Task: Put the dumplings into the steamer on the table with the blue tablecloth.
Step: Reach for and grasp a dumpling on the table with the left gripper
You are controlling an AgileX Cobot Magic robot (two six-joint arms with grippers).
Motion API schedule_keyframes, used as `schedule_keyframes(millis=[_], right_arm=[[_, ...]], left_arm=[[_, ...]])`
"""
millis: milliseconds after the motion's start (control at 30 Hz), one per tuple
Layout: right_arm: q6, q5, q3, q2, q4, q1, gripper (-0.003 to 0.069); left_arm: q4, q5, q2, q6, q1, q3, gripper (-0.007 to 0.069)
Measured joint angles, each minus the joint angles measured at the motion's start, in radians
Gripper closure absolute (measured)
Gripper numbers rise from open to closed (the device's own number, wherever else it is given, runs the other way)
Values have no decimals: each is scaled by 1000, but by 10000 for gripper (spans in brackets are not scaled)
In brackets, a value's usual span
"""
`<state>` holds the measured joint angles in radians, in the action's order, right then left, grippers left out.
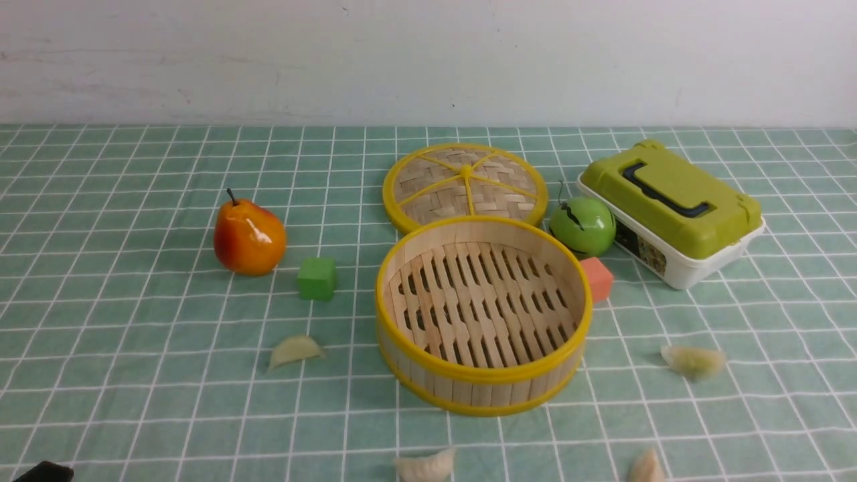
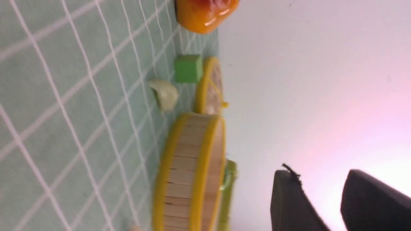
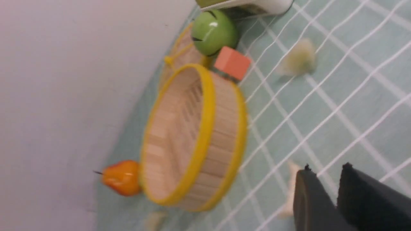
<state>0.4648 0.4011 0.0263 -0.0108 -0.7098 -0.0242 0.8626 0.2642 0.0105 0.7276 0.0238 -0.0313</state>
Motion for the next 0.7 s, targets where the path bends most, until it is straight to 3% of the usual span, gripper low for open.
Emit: schedule_keyframes(millis=[100, 233, 300, 400, 433, 500, 567, 700], right_arm=[[31, -1, 0, 0, -92, 0, 510], [13, -7, 0, 0, -80, 0, 510], [-6, -7, 0, 0, -70, 0, 509], [-89, -7, -2, 0, -67, 0, 506], [-168, -3, -21, 0, -63, 0, 505], [-267, -2, -69, 1, -60, 0, 508], [-381, -3, -159, 45, -41, 0, 542], [-545, 32, -364, 241, 43, 0, 662]], left_arm=[[72, -14, 0, 15, 0, 0, 387], [102, -17, 0, -6, 0, 0, 387], [100, -6, 0, -76, 0, 6, 387], [94, 16, 0, -243, 0, 51, 387], [90, 29, 0, -374, 0, 104, 391], [78, 53, -10, -499, 0, 184, 412], [42, 122, -79, -641, 0, 289, 471], [-116, 304, -294, -766, 0, 512, 624]])
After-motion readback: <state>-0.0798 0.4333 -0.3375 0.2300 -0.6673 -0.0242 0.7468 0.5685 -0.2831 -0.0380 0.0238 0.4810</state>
